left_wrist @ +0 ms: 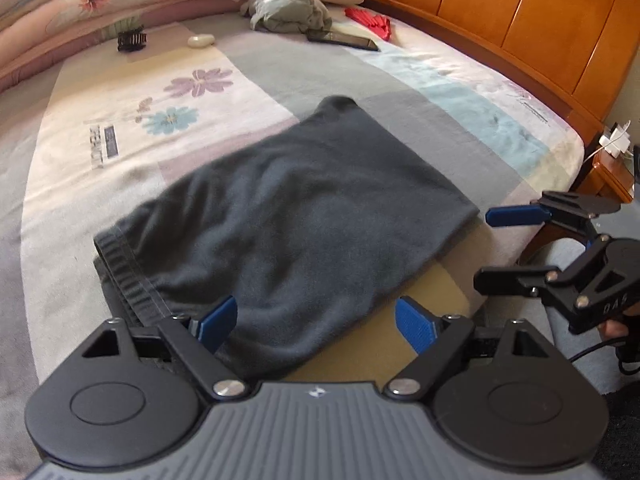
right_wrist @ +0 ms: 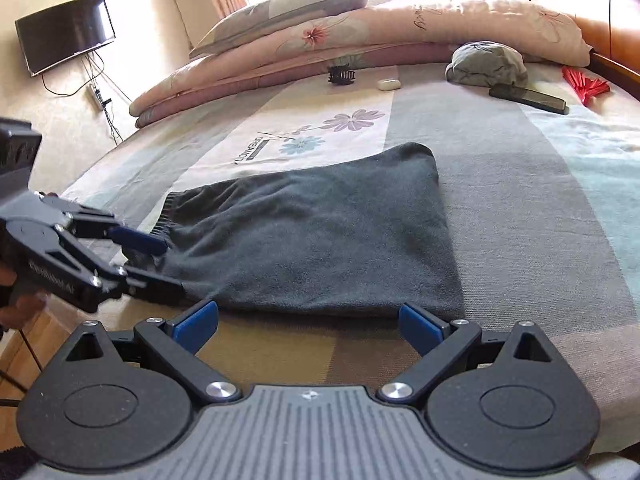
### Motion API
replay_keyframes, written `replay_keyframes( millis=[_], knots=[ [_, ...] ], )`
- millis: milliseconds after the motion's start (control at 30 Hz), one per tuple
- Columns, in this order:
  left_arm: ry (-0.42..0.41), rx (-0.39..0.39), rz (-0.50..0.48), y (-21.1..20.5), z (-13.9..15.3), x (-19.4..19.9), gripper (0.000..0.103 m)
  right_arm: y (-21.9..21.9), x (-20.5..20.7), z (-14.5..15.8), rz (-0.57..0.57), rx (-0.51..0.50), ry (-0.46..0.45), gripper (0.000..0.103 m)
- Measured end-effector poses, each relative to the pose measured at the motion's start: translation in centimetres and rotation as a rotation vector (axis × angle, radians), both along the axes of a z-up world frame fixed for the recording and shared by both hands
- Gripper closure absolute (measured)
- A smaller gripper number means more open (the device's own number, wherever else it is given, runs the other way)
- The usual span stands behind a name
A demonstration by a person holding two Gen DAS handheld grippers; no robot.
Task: Fold clothes
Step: 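Grasp the folded sweatpants edge with the left gripper, then grasp the sweatpants bundle with the right gripper while the left gripper holds its edge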
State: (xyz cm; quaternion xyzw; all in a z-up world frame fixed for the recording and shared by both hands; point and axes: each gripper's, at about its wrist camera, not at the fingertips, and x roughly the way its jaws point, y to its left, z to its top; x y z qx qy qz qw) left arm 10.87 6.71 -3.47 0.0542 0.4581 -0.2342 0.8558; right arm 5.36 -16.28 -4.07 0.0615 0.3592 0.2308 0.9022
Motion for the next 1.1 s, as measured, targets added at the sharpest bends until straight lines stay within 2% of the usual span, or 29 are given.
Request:
replay_keyframes(
  millis=[100,200,367,567,633,800,900,1000,1100],
  knots=[
    [0.017,0.0,0.02,0.4,-0.8,-0.4,0.017,0.0,0.3,0.2,0.007,-0.011,0.001,0.003],
    [-0.022,-0.029,0.034,1.0,0.2,-0.9,0.017,-0.8,1.2,0.6,-0.003,0.002,0.007,0.003],
    [-0.092,-0.044,0.112,3.0,2.0,-0.7,0.017,-3.4,4.1,1.5,-0.047,0.084,0.035,0.0],
    [-0.088,-0.065,0.287,6.7,1.8,0.8,0.017,-6.1,8.5,1.0,-0.049,0.16,0.126,0.0],
    [-0.082,-0.1,0.344,8.0,1.5,1.1,0.017,-6.7,9.8,0.6,-0.049,0.178,0.147,0.0],
    [-0.022,-0.266,0.521,12.3,0.0,1.5,0.017,-8.5,12.8,-0.8,-0.06,0.254,0.218,0.0],
    [0.047,-0.396,0.606,14.7,-1.4,1.7,0.017,-9.5,14.2,-1.8,-0.065,0.323,0.272,0.0],
    [0.103,-0.508,0.632,15.8,-2.6,1.7,0.017,-10.3,15.1,-2.7,-0.06,0.387,0.317,0.0],
    [0.14,-0.582,0.622,15.9,-3.2,1.9,0.017,-10.6,15.4,-3.4,-0.045,0.432,0.343,0.0]
  ],
)
